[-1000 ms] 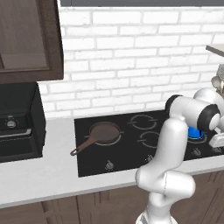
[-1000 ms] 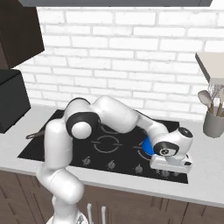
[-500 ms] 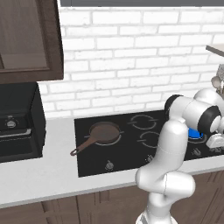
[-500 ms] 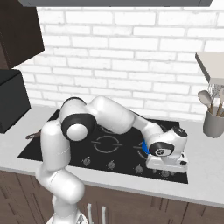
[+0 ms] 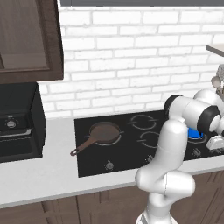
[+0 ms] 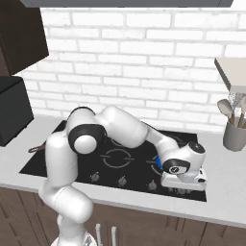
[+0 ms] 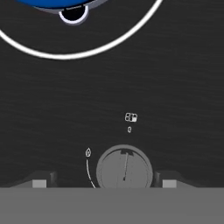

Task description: Pick the kettle from the counter and place it on a stove burner. Then turn the burner on.

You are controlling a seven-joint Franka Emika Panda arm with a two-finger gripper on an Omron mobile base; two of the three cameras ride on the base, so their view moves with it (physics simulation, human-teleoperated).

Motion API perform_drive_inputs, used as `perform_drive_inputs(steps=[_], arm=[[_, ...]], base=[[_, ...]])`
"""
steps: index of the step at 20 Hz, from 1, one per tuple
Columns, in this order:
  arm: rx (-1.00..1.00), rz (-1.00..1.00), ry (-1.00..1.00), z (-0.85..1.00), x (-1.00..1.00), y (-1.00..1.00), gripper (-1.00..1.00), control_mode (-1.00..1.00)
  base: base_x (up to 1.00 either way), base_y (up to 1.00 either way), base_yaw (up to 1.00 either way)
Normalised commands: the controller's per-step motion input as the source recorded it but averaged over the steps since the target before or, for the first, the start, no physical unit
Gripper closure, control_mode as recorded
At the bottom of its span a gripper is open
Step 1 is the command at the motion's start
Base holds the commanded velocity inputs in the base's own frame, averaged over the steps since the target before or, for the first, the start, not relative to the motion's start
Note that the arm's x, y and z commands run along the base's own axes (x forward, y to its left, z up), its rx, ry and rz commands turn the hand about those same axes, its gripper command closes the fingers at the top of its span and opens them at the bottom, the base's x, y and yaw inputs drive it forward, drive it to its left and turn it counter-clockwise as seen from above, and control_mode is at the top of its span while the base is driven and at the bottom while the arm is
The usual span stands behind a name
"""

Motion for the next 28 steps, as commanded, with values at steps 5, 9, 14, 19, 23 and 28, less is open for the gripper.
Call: perform_drive_inputs(steps=[5,9,14,19,23,28], arm=[[0.0,0.0,-0.01,-0.09,0.0,0.0,1.0,-1.0],[0.0,0.0,0.0,0.0,0.0,0.0,1.0,-1.0],[0.0,0.0,0.0,0.0,-0.04,0.0,1.0,-1.0],[0.0,0.01,-0.08,0.0,-0.03,0.0,1.0,-1.0],[0.0,0.11,-0.1,0.0,-0.16,0.0,1.0,-1.0],[0.0,0.19,-0.05,0.0,-0.17,0.03,1.0,-1.0]], base=[[0.0,0.0,0.0],[0.0,0.0,0.0],[0.0,0.0,0.0],[0.0,0.0,0.0],[0.0,0.0,0.0],[0.0,0.0,0.0]])
